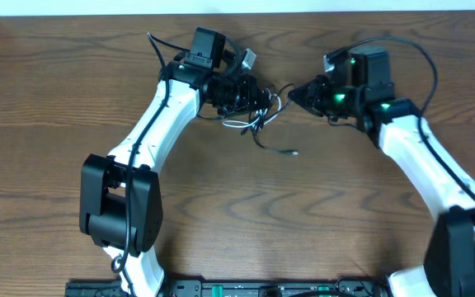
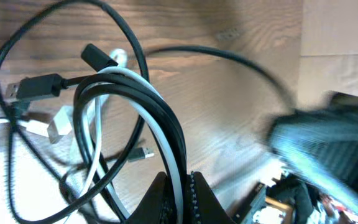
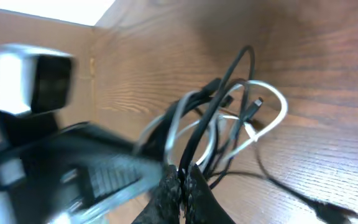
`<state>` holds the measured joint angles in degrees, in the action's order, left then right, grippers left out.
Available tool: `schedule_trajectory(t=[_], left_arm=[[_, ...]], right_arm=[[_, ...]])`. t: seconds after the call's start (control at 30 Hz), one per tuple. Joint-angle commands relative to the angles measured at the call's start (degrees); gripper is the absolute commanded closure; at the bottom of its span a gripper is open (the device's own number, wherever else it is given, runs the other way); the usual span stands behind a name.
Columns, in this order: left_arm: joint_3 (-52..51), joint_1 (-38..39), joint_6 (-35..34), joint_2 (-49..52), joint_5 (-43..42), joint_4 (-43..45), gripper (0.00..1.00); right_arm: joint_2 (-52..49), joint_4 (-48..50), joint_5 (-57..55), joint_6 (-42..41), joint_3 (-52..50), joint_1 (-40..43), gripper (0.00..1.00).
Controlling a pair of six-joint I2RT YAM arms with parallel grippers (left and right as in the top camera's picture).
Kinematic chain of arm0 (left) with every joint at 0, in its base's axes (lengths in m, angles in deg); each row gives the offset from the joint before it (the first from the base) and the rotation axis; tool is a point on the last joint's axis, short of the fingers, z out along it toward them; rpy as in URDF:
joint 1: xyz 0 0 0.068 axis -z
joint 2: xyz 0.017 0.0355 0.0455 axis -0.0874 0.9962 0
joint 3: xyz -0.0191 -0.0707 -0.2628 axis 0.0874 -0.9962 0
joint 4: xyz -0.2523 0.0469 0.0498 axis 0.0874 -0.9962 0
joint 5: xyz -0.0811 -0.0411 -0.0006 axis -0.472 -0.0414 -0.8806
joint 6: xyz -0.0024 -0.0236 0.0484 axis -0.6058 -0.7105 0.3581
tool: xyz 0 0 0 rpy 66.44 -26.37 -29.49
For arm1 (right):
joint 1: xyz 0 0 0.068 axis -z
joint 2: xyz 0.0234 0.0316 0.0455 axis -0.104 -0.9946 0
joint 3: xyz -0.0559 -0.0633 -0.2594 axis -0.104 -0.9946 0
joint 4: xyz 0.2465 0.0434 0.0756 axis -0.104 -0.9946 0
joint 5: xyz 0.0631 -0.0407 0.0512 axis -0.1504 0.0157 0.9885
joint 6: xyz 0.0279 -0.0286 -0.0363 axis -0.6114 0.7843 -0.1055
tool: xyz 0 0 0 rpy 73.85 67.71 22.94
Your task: Untangle cables
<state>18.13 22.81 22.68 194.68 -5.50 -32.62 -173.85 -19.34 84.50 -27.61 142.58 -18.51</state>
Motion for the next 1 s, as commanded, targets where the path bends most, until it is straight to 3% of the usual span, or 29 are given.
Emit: schedule_trajectory(t=[0.0,0.67,0.97], left_arm=[[0.15,0.02,0.35,-0.11,2.82,-0.20,0.93],[0.15,0.02,0.35,-0.11,2.78,-0.22,0.92],[0.15,0.02,0.35,-0.11,2.78,-0.20,0.92]], right_arm=[[4.02,-0.94,0.63,2.93,-0.15,2.25,0.99],[11.80,-16.02,0.52,9.75,-0.15,25.70,0.99],[11.78,-20.61,-6.25,12.17,-0.15,32.20,0.99]])
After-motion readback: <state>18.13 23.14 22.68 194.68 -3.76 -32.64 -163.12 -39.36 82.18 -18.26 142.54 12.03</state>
